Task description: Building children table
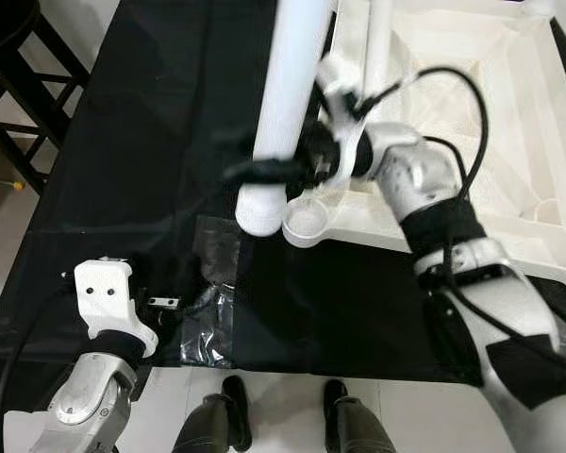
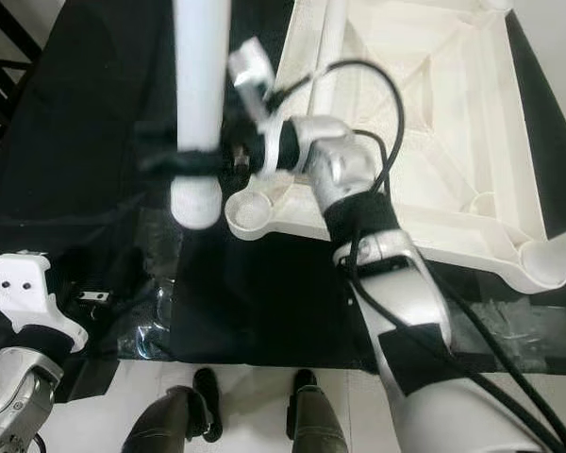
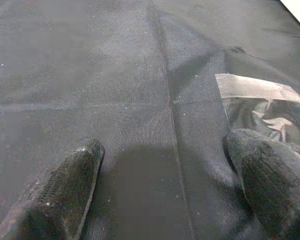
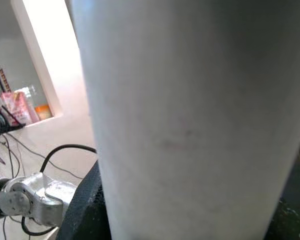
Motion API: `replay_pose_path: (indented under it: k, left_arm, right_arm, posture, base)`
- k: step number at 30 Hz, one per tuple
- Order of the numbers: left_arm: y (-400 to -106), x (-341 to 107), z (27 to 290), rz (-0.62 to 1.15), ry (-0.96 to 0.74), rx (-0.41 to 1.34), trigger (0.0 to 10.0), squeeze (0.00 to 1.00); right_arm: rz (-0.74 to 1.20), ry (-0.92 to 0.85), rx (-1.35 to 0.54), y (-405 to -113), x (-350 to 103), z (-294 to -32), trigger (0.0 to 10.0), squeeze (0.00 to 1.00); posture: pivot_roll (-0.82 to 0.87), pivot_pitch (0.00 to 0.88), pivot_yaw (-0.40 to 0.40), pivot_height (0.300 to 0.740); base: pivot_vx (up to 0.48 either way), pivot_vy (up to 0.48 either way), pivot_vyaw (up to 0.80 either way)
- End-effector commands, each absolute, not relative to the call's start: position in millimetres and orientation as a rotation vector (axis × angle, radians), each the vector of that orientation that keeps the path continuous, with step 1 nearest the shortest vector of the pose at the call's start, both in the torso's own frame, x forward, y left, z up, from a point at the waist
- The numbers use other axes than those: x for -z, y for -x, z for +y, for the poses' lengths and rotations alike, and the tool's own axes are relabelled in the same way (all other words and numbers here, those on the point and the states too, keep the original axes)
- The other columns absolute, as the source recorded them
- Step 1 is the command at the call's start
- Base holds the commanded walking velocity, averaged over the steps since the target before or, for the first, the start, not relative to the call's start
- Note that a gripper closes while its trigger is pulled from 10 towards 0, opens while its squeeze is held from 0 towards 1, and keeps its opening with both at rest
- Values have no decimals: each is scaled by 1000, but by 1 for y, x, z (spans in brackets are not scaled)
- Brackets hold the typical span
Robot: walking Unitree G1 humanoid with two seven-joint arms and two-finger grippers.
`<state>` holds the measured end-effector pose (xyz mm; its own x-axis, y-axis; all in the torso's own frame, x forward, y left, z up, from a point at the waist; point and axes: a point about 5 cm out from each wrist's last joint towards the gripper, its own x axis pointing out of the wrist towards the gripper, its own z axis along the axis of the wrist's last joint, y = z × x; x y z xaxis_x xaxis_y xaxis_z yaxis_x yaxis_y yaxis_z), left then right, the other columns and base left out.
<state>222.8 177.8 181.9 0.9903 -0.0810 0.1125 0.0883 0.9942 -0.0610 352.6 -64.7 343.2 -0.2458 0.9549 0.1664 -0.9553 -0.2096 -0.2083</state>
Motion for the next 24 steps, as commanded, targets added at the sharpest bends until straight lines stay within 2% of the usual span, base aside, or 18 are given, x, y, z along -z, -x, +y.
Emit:
replay_pose_path:
  k: [1, 2, 5, 8, 11, 16, 24]
  left_arm:
    - [-220, -175, 180, -83, 51, 73, 10000, 0]
    - [-220, -175, 180, -83, 51, 73, 10000, 0]
    - [-221, -175, 180, -86, 49, 71, 10000, 0]
    - [-221, -175, 180, -86, 48, 70, 10000, 0]
    - [-221, -175, 180, -87, 48, 70, 10000, 0]
    - [-222, -175, 180, -90, 49, 68, 10000, 0]
    - [-222, -176, 180, -95, 53, 68, 10000, 0]
  right_arm:
    - [-273, 22, -1810, -354, -337, -66, 10000, 0]
    - [-273, 22, -1810, -354, -337, -66, 10000, 0]
    - [-152, 214, -1784, -358, -317, -73, 10000, 0]
    - [-113, 247, -1771, -360, -312, -75, 10000, 0]
    - [-97, 262, -1761, -361, -309, -76, 10000, 0]
    - [-66, 304, -1635, -369, -308, -77, 10000, 0]
    - [-7, 268, -1693, -367, -304, -92, 10000, 0]
  posture:
    - [60, 402, -19, 740]
    - [60, 402, -19, 740]
    - [57, 403, -21, 740]
    - [57, 404, -20, 740]
    - [56, 405, -19, 740]
    - [55, 408, -19, 740]
    - [53, 410, -18, 740]
  base:
    - [0, 0, 0]
    - [0, 0, 0]
    - [0, 0, 0]
    - [0, 0, 0]
    - [0, 0, 0]
    - [0, 0, 0]
    - [0, 0, 0]
